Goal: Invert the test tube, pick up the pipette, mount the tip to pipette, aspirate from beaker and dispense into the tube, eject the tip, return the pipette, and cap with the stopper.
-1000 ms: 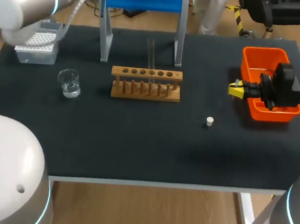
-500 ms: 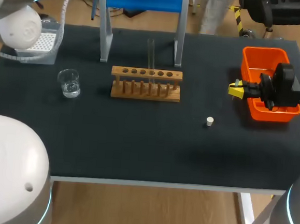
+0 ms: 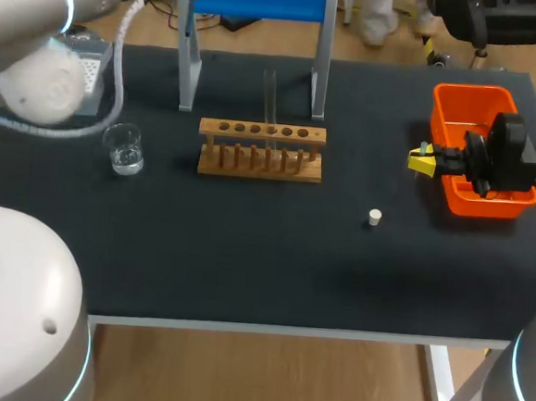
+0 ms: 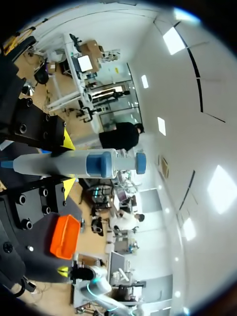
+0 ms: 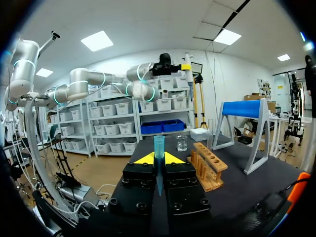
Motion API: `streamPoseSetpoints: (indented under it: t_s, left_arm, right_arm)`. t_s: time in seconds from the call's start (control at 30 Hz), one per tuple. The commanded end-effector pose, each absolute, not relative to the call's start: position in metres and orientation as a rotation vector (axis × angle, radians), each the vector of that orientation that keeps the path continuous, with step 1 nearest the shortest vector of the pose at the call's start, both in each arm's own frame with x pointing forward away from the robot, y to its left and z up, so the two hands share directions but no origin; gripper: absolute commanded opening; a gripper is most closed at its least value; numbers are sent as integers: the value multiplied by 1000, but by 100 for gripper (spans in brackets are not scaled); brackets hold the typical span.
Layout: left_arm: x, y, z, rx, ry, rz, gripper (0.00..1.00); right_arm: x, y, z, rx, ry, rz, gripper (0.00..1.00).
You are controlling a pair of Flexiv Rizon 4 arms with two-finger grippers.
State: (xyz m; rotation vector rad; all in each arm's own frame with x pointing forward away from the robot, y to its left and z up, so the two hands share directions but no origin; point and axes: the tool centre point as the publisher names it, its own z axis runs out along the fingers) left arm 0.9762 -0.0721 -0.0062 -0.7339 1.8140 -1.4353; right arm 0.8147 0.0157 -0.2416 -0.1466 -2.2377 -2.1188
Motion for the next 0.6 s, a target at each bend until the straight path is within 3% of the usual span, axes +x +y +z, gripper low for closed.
streamPoseSetpoints:
  t_s: [0.03, 0.33, 0.6]
  left_arm:
    - [946, -69, -6, -350, 2128, -1771, 0]
    - [906, -96, 3, -46, 2252, -1931, 0]
    - [903, -97, 1, -53, 2291, -1915, 0]
  right_arm:
    - [814, 15, -241, -147, -2240, -2117, 0]
    - [814, 15, -241, -147, -2240, -2117, 0]
    - [814, 15, -241, -147, -2240, -2117, 0]
